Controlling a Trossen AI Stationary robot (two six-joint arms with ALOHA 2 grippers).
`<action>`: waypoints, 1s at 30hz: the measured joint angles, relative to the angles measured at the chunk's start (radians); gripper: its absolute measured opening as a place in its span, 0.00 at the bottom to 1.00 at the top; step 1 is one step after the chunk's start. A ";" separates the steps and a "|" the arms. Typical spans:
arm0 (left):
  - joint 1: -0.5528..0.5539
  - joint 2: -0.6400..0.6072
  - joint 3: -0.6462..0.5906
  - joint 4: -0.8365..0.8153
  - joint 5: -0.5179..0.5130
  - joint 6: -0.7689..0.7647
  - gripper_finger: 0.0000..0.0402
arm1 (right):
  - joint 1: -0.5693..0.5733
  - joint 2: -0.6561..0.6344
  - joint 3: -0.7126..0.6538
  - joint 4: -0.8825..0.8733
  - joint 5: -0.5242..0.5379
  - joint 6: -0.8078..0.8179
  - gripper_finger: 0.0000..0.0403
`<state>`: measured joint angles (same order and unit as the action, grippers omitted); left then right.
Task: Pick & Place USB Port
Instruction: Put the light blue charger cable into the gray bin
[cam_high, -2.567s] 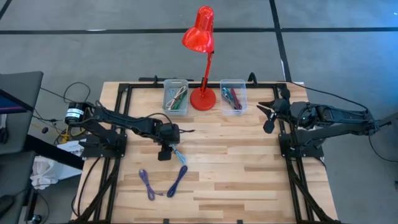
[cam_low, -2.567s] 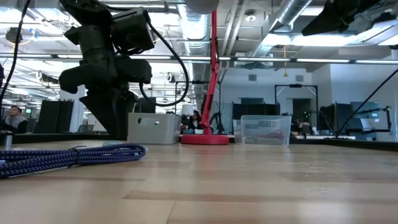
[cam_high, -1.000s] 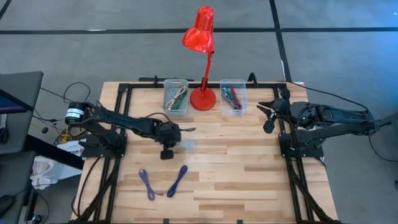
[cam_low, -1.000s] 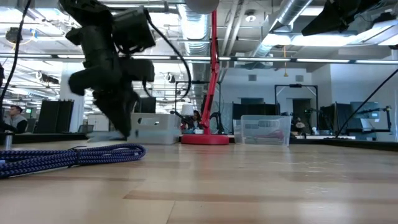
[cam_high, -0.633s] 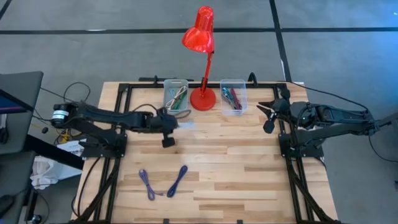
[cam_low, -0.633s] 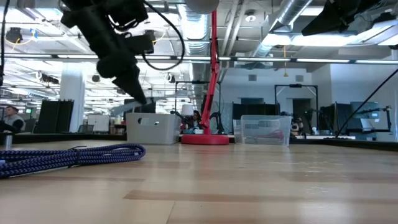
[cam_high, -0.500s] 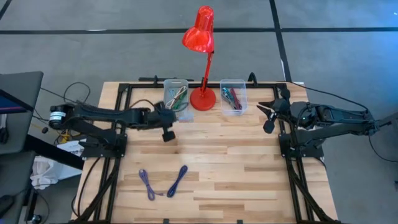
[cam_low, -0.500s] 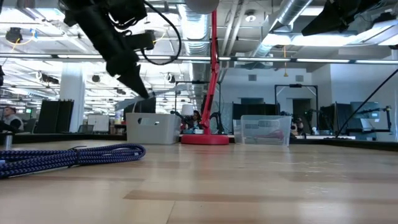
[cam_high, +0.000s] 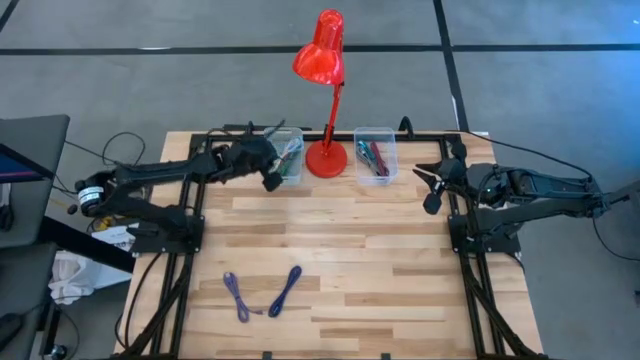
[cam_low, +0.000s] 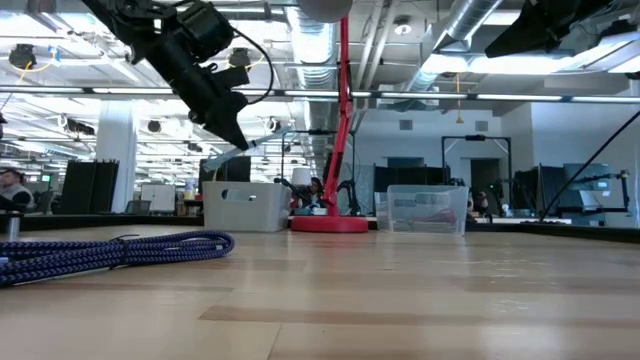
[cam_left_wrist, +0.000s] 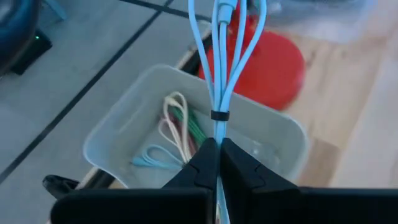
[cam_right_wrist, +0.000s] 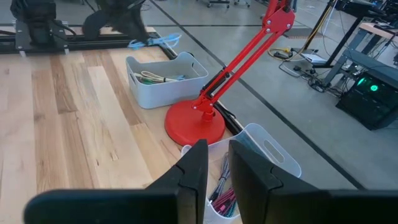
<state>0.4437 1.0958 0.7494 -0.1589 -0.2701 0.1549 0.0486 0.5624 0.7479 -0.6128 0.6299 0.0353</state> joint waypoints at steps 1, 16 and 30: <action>0.018 0.000 0.000 0.015 0.012 -0.001 0.02 | 0.000 0.000 0.000 0.000 0.000 0.000 0.14; 0.221 0.183 0.002 0.140 0.179 -0.074 0.02 | -0.018 0.000 0.000 0.000 0.005 -0.008 0.14; 0.277 0.344 0.001 0.244 0.244 -0.111 0.02 | -0.040 0.000 0.000 0.000 -0.001 -0.008 0.14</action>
<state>0.7204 1.4403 0.7506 0.0856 -0.0265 0.0437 0.0082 0.5623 0.7479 -0.6132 0.6292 0.0273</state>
